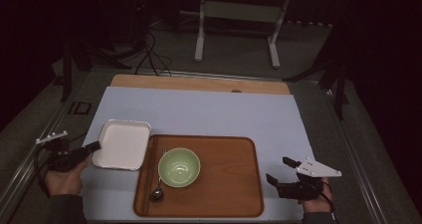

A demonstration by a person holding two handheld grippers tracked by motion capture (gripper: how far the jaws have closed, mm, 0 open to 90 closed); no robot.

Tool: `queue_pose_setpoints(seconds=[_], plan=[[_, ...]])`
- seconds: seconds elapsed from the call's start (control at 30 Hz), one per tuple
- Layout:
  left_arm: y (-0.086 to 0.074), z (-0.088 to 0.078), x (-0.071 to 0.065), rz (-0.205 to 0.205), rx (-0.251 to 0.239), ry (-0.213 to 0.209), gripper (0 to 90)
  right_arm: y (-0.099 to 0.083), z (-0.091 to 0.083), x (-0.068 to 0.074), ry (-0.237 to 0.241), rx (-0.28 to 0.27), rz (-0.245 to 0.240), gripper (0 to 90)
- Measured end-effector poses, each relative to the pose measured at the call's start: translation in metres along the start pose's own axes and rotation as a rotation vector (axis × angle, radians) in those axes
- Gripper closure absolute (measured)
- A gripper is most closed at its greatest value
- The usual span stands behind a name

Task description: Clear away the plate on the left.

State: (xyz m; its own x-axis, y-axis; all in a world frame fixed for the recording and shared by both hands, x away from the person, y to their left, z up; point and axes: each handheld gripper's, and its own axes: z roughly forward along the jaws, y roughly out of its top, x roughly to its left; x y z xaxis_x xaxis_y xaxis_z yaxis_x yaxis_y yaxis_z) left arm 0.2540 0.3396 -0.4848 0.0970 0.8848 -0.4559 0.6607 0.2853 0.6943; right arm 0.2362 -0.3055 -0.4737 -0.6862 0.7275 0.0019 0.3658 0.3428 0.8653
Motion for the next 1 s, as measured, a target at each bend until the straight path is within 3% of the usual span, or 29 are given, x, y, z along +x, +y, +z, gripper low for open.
queue_pose_setpoints(seconds=[0.43, 1.0], plan=[[0.016, -0.006, -0.024, 0.064, -0.036, -0.061, 89.5, -0.001, -0.001, 0.000, -0.009, -0.002, 0.009, 14.5], [0.046, 0.003, -0.082, 0.248, -0.031, -0.140, 89.5, -0.001, -0.002, -0.001, -0.010, -0.010, 0.013, 14.6]])
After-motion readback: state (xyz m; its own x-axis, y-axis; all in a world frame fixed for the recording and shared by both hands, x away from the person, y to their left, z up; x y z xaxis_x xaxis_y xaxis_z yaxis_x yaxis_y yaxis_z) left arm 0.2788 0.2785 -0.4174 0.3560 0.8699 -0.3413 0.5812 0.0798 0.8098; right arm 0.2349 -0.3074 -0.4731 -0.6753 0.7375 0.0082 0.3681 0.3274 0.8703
